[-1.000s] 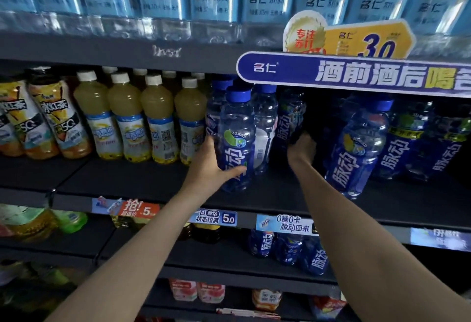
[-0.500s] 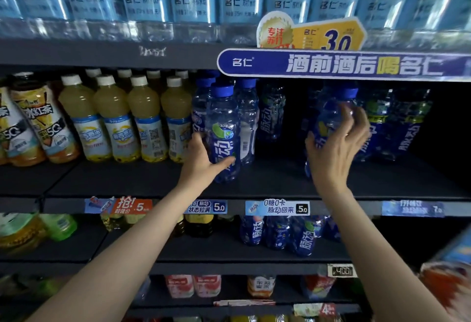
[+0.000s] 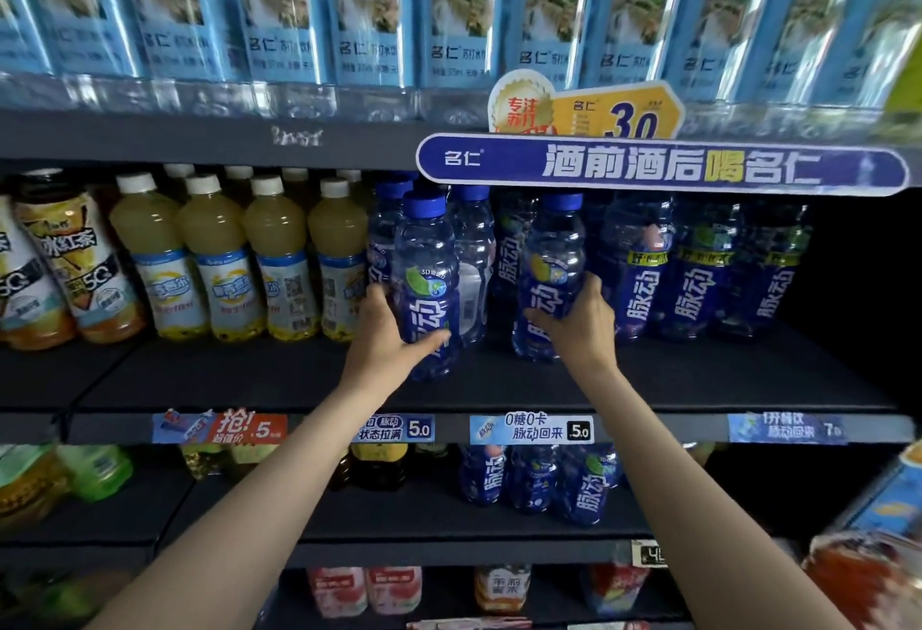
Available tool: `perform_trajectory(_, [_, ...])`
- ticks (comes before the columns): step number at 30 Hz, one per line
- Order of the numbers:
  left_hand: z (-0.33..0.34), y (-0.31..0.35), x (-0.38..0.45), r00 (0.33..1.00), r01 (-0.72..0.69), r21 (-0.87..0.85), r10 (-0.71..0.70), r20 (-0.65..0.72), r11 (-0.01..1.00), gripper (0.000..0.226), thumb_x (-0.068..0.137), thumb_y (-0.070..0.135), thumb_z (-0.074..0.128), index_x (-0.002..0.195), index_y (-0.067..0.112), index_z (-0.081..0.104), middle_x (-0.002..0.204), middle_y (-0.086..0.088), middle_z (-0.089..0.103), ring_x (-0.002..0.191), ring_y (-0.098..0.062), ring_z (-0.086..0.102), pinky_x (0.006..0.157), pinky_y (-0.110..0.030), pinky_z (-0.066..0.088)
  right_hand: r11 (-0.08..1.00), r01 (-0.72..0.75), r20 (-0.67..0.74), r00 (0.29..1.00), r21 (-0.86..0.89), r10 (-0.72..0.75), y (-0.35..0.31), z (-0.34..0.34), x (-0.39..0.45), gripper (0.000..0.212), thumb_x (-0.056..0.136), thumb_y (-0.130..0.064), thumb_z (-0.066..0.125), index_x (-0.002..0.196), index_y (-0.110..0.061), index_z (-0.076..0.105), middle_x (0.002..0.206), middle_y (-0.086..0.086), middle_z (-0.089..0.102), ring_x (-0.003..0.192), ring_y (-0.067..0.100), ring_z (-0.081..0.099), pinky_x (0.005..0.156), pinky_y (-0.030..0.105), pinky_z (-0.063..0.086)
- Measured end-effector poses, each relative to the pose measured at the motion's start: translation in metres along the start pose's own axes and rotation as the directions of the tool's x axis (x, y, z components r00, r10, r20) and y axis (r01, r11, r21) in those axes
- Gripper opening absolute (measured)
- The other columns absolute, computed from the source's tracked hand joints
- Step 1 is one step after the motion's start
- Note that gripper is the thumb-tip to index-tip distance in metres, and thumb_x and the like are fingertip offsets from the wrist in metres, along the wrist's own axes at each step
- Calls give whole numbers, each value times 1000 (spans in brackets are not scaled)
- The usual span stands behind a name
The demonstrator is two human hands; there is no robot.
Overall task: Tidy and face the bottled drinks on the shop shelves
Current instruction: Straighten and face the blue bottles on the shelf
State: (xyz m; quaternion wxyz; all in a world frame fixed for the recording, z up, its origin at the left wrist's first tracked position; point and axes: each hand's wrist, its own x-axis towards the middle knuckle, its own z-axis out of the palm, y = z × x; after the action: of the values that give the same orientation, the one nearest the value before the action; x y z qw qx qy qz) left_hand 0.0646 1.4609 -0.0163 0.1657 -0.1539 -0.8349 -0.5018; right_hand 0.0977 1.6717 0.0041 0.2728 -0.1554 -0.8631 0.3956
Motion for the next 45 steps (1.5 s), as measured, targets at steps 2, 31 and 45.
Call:
perform_trajectory(2, [0,0,0,1000,-1,-4,1,-1,1000,70,72,24,79,121,10,32,127,-9,46,117,-21,47,94,-27,37,1000,-2,43,999,5,2,-7,9,11,66,77,-20,78,125,2,39,123,21,57,115,36,53,87,41,44])
perform_trajectory(31, [57,36,-5,989,-83,44,77,123,996,74,73,31,77,131,11,35,131,-5,50,120,-19,50,97,-34,43,757,-77,215,973,648,-85,-11,-8,-12,47,86,-50,52,120,-17,54,117,-1,63,110,13,59,97,31,47])
perform_trajectory(45, [34,18,6,999,-20,142,24,-27,990,62,85,15,65,138,6,35,139,-7,45,128,-19,44,98,-18,33,989,132,40,990,73,-135,12,9,30,53,75,-23,79,113,2,52,99,18,65,93,33,61,82,48,51])
